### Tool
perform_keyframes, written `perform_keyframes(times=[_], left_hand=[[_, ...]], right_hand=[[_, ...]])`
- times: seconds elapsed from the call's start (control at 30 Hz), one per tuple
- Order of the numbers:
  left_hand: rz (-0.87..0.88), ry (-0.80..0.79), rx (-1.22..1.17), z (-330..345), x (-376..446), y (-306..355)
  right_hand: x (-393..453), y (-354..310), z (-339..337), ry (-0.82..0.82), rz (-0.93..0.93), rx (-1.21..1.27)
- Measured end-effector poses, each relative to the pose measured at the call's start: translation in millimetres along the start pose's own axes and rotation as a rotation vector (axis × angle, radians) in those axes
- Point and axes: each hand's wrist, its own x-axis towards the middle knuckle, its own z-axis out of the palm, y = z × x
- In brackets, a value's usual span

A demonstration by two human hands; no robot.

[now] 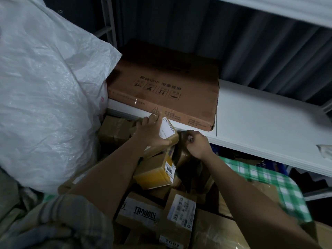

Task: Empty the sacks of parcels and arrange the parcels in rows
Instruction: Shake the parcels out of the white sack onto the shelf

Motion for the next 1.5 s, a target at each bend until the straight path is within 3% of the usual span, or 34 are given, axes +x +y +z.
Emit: perform_keyframes(times=[0.27,0.47,0.73,0.9,1.07,1.33,1.5], left_hand=[[0.003,-0.173,0.095,7.4,13.5,11.9],[0.004,-0.039,-0.069,-0.2,-15.2,1.9],[-0.020,0.119,0.021,-30.2,-75.5,-13.9],[-0.237,0.131,-0.156,-53.8,-137.6,-21.9],[-0.405,0.236,-0.145,-74.2,-201.7,-41.4],[-0.498,0.231,-0.164,-113.7,-233.9,-105.7],[-0.525,0.263,-0.253,-116.4,-221.2,-178.3]], right_hand=[[-7.0,-2.7,-3.8,-0.093,0.009,0.075],[-15.9,-14.8,-9.2,-0.091,-0.051,0.092],[-37.8,-53.0,-15.7,-0.134,-0.162,0.127],[-59.1,-82.9,-18.4,-0.186,-0.277,0.205],[-84.8,-117.1,-16.5,-0.225,-0.343,0.267],[-91.7,-190.3,-16.1,-0.219,-0.394,0.350],[-63.0,-246.5,12.5,-0.219,-0.385,0.393]])
